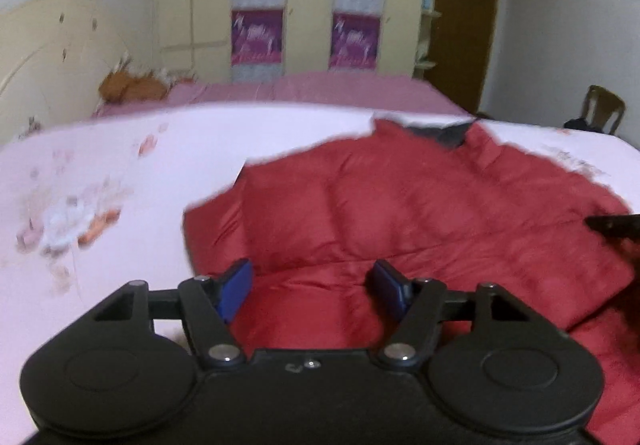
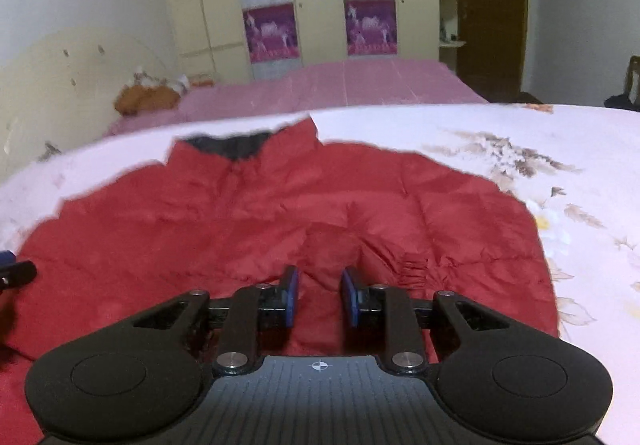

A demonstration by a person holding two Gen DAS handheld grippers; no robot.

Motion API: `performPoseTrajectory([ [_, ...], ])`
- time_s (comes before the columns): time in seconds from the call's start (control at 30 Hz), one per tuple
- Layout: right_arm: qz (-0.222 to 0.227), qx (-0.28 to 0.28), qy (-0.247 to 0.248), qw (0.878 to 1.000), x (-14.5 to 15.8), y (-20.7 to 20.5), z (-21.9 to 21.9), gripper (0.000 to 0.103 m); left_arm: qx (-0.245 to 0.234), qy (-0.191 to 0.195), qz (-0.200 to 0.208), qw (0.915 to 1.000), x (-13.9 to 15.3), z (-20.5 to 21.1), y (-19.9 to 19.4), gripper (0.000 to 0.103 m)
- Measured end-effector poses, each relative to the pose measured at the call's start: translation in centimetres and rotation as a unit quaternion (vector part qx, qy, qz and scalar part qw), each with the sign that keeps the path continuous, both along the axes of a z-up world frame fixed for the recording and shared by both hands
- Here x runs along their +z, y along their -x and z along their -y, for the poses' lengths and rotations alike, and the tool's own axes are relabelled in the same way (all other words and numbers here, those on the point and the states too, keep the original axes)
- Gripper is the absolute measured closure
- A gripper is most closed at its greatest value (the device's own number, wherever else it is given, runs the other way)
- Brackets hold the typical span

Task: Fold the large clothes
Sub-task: 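Open the right gripper and lift both tools above the folded jacket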

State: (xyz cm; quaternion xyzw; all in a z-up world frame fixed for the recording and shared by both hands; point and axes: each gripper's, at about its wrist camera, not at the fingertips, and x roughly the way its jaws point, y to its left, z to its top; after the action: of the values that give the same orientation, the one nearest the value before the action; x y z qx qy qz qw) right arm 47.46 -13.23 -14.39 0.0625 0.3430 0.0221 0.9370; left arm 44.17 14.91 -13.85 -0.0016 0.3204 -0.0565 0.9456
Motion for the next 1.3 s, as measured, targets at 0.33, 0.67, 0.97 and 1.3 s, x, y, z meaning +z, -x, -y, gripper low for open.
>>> performPoseTrajectory([
  [0.33,0.039,0.019,0.008,0.999,2.4,0.7,-0.8,0.078,-0.014,0.015,0.043,0.9989,3.5,-0.2,-0.6,0.031],
  [0.67,-0.001,0.029,0.058,0.998,-1.1,-2.6,-3.2,0.078,0.024,0.000,-0.015,0.9996,0.1,-1.3,-4.1,0.026],
  [0.97,0.020,0.063,0.015,0.998,1.8,3.1,-5.4,0.078,-0.050,0.023,0.020,0.9983,2.4,4.1,2.4,0.027],
  [1.3,-0.006,0.000,0.077,0.997,-1.1,2.9,-3.5,0.078,-0.034,-0.040,0.000,0.9986,-0.1,3.0,2.3,0.023],
])
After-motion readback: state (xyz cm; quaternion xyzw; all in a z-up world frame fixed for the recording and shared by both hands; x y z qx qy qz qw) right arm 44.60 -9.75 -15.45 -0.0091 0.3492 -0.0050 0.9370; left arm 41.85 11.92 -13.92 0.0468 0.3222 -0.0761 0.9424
